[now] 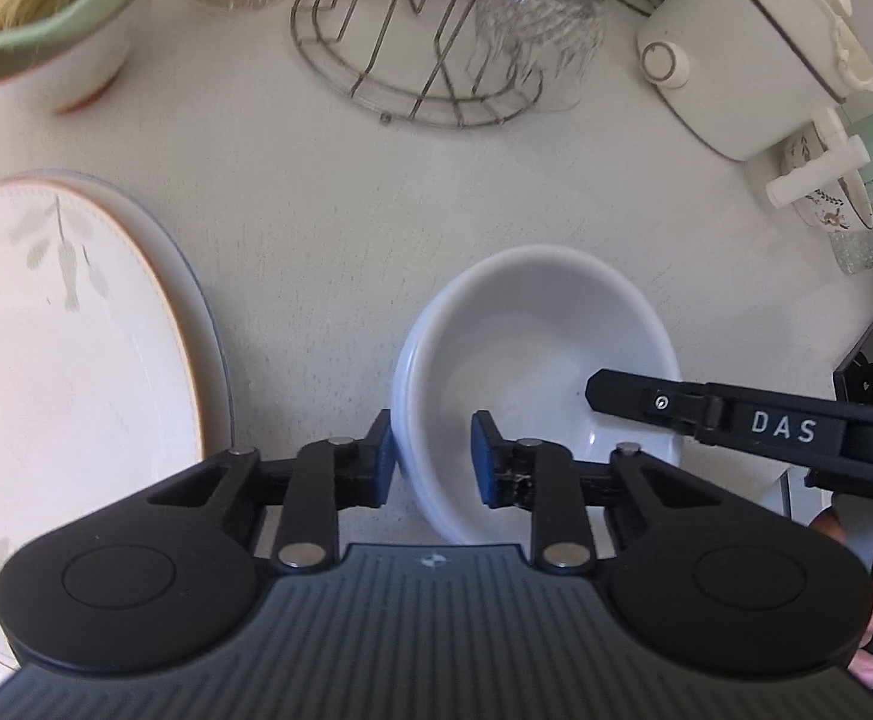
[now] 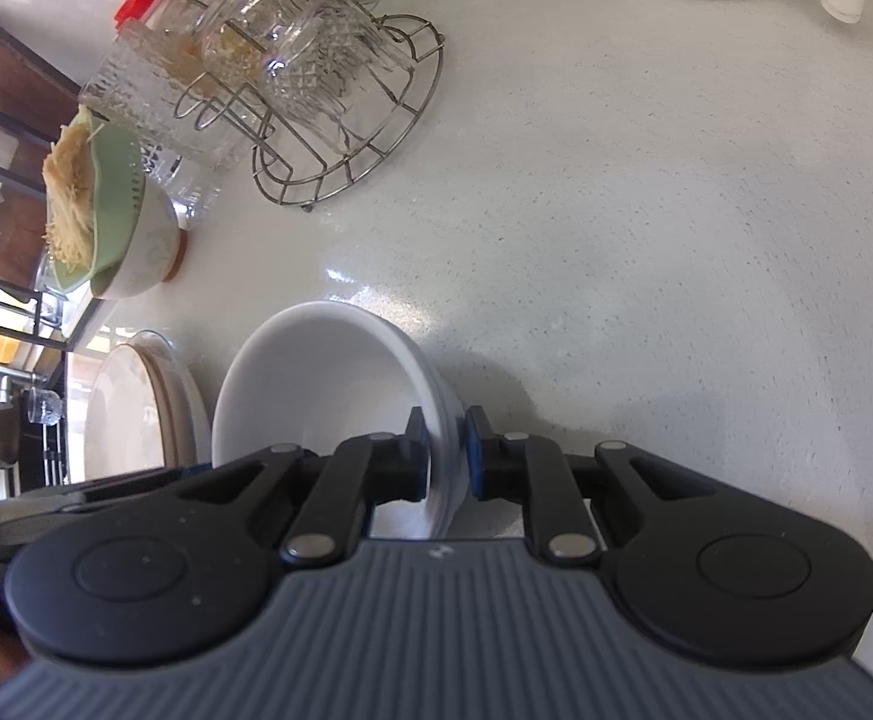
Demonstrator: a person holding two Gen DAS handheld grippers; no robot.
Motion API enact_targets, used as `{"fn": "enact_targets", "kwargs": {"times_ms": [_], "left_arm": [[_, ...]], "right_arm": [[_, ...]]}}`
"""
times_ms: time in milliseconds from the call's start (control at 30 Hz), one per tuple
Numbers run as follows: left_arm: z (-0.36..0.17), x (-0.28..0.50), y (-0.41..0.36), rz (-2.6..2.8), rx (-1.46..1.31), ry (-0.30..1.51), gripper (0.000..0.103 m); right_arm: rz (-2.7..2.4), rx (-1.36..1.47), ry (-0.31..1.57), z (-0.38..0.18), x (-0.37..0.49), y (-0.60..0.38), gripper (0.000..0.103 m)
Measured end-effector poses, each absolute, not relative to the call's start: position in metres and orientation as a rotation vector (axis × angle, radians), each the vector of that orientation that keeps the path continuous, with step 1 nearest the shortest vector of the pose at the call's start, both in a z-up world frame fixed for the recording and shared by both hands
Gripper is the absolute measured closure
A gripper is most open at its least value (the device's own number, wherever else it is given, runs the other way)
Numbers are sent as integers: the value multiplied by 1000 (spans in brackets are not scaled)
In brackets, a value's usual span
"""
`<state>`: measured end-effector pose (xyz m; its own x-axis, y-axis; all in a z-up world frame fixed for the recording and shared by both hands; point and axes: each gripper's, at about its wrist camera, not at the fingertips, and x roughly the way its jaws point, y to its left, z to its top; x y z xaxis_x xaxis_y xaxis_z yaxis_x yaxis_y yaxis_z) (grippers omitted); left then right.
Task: Organize plates and bowls
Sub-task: 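Lower the stacked bowls onto the leaf plate stack with both grippers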
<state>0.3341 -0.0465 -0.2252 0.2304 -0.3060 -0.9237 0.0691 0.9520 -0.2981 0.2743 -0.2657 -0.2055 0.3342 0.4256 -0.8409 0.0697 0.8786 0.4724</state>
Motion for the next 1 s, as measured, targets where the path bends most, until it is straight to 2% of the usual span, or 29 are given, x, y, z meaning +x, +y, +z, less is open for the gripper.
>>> {"fn": "enact_targets", "kwargs": {"times_ms": [267,533,1000], "left_arm": [[-230,331,-42,-265,-238,1306,83],[-218,325,-34,-297,-308,1328,83],[-170,305,-1,-266,-342,1196,83]], "right_arm": [[225,454,1236,-208,276,-259,87],[214,470,1220,-193,270,-263,87],[278,443,1160,-148,259,-240,84]]}}
